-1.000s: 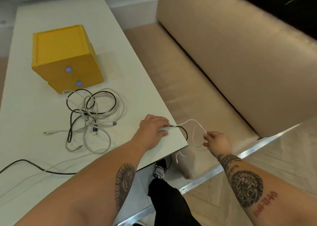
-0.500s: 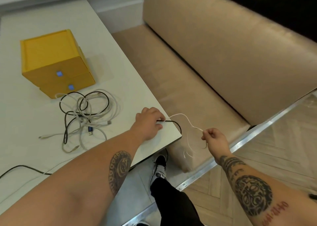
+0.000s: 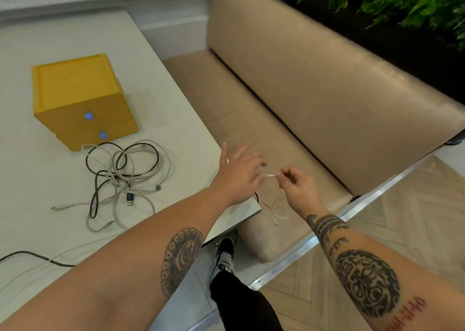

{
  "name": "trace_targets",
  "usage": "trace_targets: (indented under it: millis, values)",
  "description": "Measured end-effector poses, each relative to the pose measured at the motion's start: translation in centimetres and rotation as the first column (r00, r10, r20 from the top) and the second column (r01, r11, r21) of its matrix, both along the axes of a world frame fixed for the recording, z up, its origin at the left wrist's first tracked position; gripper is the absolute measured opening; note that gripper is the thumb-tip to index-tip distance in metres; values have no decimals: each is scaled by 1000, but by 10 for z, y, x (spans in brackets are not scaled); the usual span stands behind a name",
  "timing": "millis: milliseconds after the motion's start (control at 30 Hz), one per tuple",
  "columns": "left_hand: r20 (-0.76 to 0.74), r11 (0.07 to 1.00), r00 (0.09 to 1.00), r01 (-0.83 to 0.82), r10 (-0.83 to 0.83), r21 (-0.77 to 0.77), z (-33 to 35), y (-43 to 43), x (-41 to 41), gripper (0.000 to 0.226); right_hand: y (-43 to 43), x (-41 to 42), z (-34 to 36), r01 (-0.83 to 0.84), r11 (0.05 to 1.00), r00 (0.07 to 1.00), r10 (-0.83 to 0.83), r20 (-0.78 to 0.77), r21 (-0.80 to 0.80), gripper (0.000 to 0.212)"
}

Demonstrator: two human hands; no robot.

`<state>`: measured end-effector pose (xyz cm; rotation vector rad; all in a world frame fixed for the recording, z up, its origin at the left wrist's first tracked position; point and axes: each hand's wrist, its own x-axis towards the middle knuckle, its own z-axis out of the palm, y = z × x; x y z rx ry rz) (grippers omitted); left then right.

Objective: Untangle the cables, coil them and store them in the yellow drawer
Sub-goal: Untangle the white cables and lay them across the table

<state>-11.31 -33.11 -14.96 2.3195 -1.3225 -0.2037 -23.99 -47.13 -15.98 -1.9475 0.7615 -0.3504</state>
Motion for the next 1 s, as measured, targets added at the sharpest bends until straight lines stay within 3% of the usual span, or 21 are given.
trace_targets:
  millis: [233,367,467,567,633,700,833,900,1000]
  values:
    - [-181,990,975,-111,126,90,9,-17,1,26,4,3,12,12,993,997,-20,71,116,10]
    - [-389,949,869,-311,306,52,21,-21,5,31,2,0,6,61,995,990,-70,122,78,13]
    - [-645,855,674,-515,360,-61,27,-19,13,30,-1,-8,-5,59,998,998,-60,35,36,12]
    - [-951,644,302,-741,70,-188,37,-20,19,32,-2,-8,-9,71,996,993,-66,-93,48,8]
    - [-983,541,131,-821,-129,-180,46,-20,25,33,-2,-5,-10,77,997,983,-74,-170,10,16]
    - [-969,480,44,-862,-245,-160,57,-17,29,34,-3,-3,-9,107,994,970,-112,-216,-34,21]
    - [-940,418,-40,-901,-338,-112,73,-9,34,26,-4,-3,-9,206,978,954,-204,-218,-16,30]
    - [-942,463,-51,-879,-330,-114,79,-8,30,23,-5,0,-10,265,955,943,-230,-240,129,30]
    - [-977,606,7,-784,-211,-137,87,-11,11,25,-7,6,-7,391,826,894,-236,-381,406,18]
